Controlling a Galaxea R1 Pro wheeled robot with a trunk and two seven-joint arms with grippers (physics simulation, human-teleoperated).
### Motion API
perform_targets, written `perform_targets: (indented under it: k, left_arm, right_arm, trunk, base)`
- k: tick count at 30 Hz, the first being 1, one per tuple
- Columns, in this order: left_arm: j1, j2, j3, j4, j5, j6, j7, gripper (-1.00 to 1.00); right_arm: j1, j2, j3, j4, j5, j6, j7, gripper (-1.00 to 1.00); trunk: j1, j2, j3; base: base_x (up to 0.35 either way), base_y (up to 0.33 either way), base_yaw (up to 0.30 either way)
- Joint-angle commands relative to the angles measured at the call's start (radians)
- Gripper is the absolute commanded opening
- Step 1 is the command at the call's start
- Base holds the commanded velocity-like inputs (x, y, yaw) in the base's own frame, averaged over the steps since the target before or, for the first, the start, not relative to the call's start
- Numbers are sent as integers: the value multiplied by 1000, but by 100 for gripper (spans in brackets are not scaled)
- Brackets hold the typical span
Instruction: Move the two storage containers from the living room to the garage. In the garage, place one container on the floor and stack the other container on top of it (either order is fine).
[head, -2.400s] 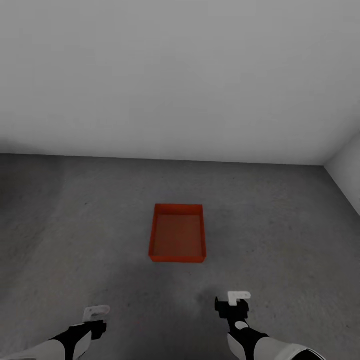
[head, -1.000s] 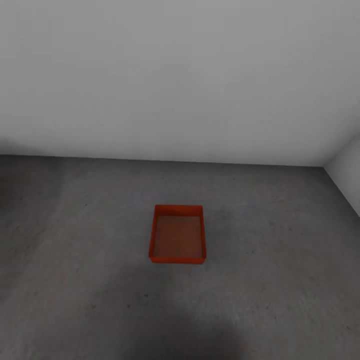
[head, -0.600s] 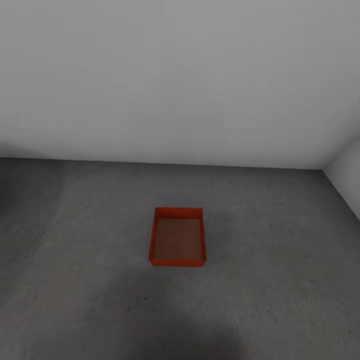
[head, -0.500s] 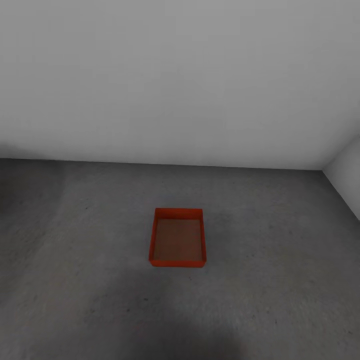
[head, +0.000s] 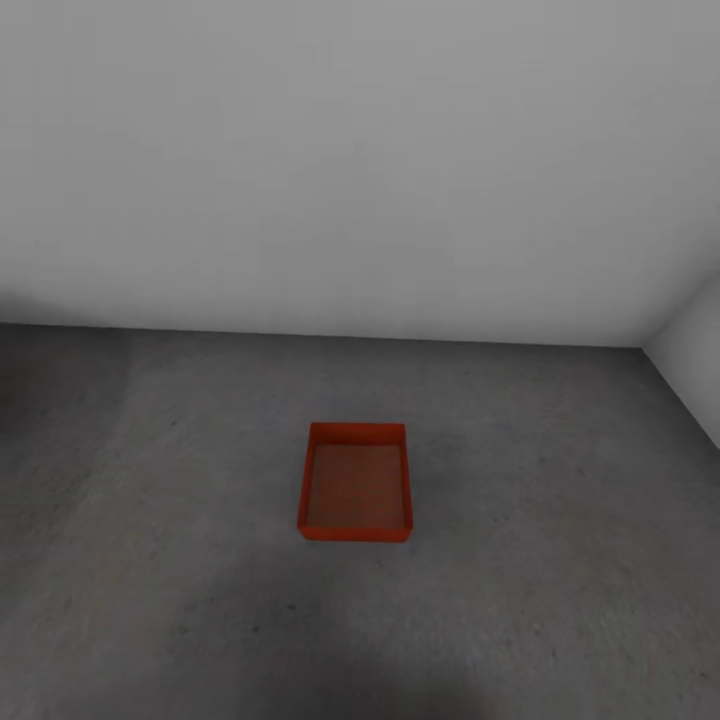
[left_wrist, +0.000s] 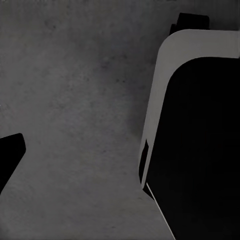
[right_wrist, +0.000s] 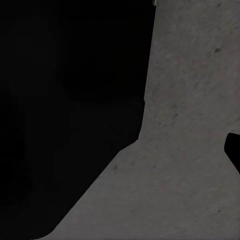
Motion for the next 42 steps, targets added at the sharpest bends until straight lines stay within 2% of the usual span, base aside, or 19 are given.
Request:
perform_targets:
  k: [1,14,42]
  left_arm:
    - [0,0,-1,-1,9,3,1,100]
    - [0,0,-1,-1,10,3,1,100]
    - [0,0,-1,-1,10,3,1,100]
  right_arm:
    - [-1,1,8,3,-7,-5,0,100]
    - [-1,10,8,3,-4,-5,4,100]
    - [-1,6,6,3,-9,-9,8,100]
  trunk:
    - [0,0,1]
    - [0,0,22]
    - [0,0,67]
  base:
    - [0,0,0]
    - [0,0,0]
    - [0,0,0]
